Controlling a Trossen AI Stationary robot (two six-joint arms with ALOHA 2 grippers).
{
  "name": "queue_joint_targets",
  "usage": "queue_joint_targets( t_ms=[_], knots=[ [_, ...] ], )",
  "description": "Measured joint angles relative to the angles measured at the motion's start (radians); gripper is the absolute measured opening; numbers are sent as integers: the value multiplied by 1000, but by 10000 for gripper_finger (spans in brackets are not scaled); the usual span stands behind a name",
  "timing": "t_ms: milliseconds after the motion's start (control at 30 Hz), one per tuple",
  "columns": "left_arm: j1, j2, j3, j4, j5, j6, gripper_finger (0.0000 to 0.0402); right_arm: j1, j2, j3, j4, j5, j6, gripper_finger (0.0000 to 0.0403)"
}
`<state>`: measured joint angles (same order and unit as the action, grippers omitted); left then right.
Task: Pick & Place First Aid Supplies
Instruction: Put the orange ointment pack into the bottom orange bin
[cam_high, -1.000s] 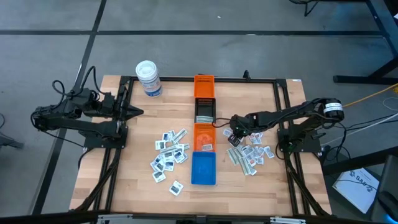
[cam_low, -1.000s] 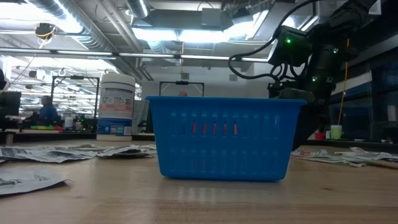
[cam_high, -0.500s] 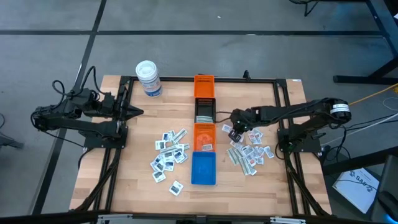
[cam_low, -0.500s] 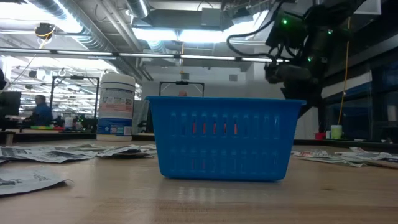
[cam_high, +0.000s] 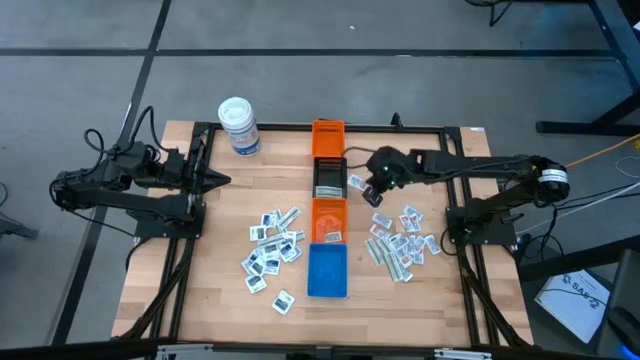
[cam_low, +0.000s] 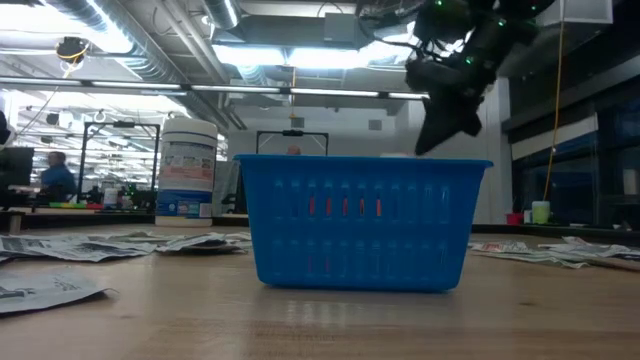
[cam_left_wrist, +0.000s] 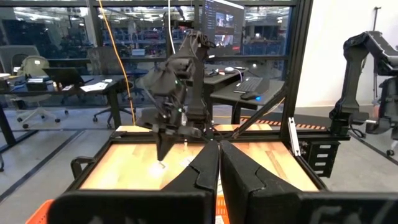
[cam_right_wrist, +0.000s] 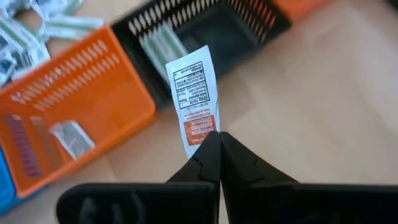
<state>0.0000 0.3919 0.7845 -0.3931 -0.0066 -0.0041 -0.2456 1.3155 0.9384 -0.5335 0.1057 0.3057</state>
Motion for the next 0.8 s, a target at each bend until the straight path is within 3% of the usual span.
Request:
queue_joint_targets(
  t_ms=[300, 633, 800],
  knots=[
    [0, 0, 0, 0, 0, 0, 9, -13, 0, 59, 2, -8, -163, 2],
    [0, 0, 0, 0, 0, 0, 13, -11, 1, 59, 122, -160, -240, 2],
    [0, 0, 0, 0, 0, 0, 11, 20, 1, 59, 124, -182, -241, 2]
  ],
)
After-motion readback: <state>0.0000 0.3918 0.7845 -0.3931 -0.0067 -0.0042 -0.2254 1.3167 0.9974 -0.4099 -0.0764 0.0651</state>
